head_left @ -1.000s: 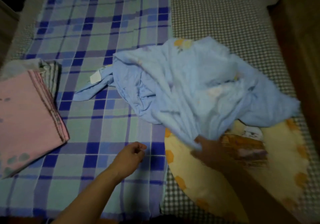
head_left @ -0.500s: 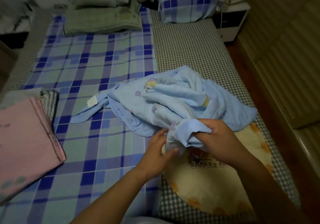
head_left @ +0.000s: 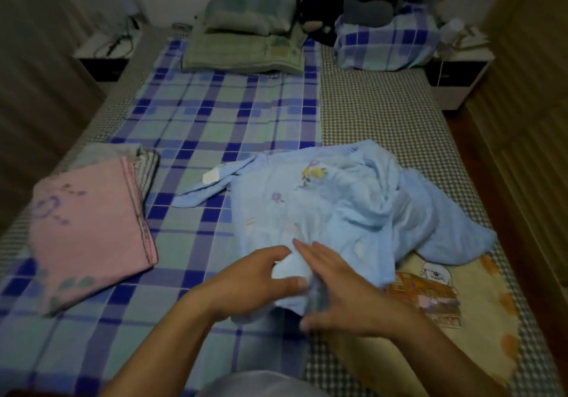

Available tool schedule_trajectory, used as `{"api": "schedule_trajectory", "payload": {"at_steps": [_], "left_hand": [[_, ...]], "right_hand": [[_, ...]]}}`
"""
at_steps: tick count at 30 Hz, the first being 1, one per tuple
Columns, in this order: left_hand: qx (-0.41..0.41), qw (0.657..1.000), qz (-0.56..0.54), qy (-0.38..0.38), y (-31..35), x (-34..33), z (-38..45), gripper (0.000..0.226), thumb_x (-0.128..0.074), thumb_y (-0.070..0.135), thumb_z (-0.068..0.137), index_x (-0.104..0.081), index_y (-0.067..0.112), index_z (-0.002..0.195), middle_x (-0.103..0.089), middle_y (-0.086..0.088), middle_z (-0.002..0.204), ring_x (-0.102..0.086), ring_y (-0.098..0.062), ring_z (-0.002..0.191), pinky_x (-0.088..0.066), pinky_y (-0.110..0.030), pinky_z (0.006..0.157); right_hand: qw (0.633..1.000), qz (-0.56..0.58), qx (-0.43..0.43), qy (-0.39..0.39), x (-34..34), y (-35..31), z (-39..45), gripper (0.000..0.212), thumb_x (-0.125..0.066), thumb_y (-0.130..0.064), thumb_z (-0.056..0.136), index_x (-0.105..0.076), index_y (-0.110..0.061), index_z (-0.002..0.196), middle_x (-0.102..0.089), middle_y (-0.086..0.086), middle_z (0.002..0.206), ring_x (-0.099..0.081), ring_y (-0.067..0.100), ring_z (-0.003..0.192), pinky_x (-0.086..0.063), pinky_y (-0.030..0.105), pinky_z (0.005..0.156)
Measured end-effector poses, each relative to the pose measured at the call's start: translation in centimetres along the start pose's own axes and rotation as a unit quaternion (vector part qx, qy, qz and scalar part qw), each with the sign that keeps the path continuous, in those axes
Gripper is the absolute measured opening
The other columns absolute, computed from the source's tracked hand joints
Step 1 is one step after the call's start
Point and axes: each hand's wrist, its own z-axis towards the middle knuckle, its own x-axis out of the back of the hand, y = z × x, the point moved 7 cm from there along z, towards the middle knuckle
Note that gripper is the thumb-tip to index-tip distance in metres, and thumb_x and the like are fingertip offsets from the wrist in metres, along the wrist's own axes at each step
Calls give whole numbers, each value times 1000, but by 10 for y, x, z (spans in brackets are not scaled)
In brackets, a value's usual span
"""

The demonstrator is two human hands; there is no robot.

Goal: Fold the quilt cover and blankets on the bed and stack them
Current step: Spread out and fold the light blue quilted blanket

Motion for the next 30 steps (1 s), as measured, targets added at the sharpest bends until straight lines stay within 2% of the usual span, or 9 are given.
{"api": "schedule_trajectory", "payload": {"at_steps": [2, 5, 10, 15, 18, 20, 23, 26, 30], "left_hand": [[-15, 998, -31, -52, 8, -12, -9, 45, -80, 41, 80, -61, 35, 121, -70, 12, 115, -65, -6, 108, -52, -33, 95], [-26, 999, 23, -24, 11, 10, -23, 35, -81, 34, 78, -66, 30, 110, -71, 3, 104, -65, -4, 94, -53, -35, 88], [-85, 969, -174, 155, 24, 67, -52, 19, -70, 11, 87, -71, 15, 105, -76, -5, 97, -73, -20, 86, -58, -25, 71], [-86, 801, -159, 570, -19, 113, -78, 12, -64, 14, 93, -70, 19, 101, -71, 5, 88, -65, 0, 78, -52, -19, 72], [-37, 743, -182, 643, -55, 111, -86, 3, -63, 18, 94, -65, 16, 95, -64, 3, 82, -59, -6, 71, -46, -22, 65], [43, 771, -170, 613, -85, 111, -76, 13, -65, 23, 91, -63, 11, 87, -63, -6, 81, -59, -24, 76, -44, -30, 63], [113, 841, -41, 527, -92, 108, -57, 21, -64, 31, 75, -60, 11, 79, -62, -15, 83, -60, -35, 77, -41, -35, 59], [25, 933, 57, 354, -55, 57, -23, 35, -70, 23, 72, -53, 29, 102, -62, 2, 96, -62, -18, 81, -46, -31, 62], [-72, 987, 128, 71, -36, -28, 2, 88, -76, 42, 75, -26, 54, 146, -54, 25, 133, -57, 3, 116, -49, -26, 99]], "right_hand": [[999, 21, -6, 44, -15, 6, 18, 110, -76, -57, 69, -1, -55, 150, -23, -23, 148, -20, -3, 139, -19, 26, 119], [987, -56, -77, 128, -4, 57, 30, 91, -60, -62, 71, -21, -45, 151, -41, -11, 145, -39, 13, 137, -27, 40, 118], [955, -242, -174, -3, -6, 133, 18, 72, -42, -58, 80, -29, -40, 148, -45, -13, 146, -39, 14, 138, -3, 50, 119], [874, -347, -286, 184, 98, 178, -19, 32, -59, -35, 88, -61, -33, 120, -67, -4, 117, -56, 19, 117, -12, 48, 117], [808, -387, -327, 302, 160, 181, -47, 15, -62, -25, 87, -65, -22, 101, -69, 10, 104, -59, 31, 111, -14, 52, 118], [816, -324, -331, 345, 179, 162, -53, 10, -58, -21, 89, -62, -12, 90, -68, 18, 89, -64, 35, 95, -36, 49, 106], [926, -99, -282, 231, 131, 97, -31, 11, -58, -28, 93, -60, -16, 94, -65, 8, 91, -63, 27, 88, -50, 34, 79], [998, -22, -57, 26, 34, 7, -7, 23, -70, -39, 88, -64, -24, 105, -67, -5, 102, -62, 11, 96, -51, 28, 85], [1000, 2, 5, -18, -4, -16, 5, 24, -60, -40, 90, -66, -23, 106, -69, -7, 106, -65, 11, 101, -52, 40, 91]]}}
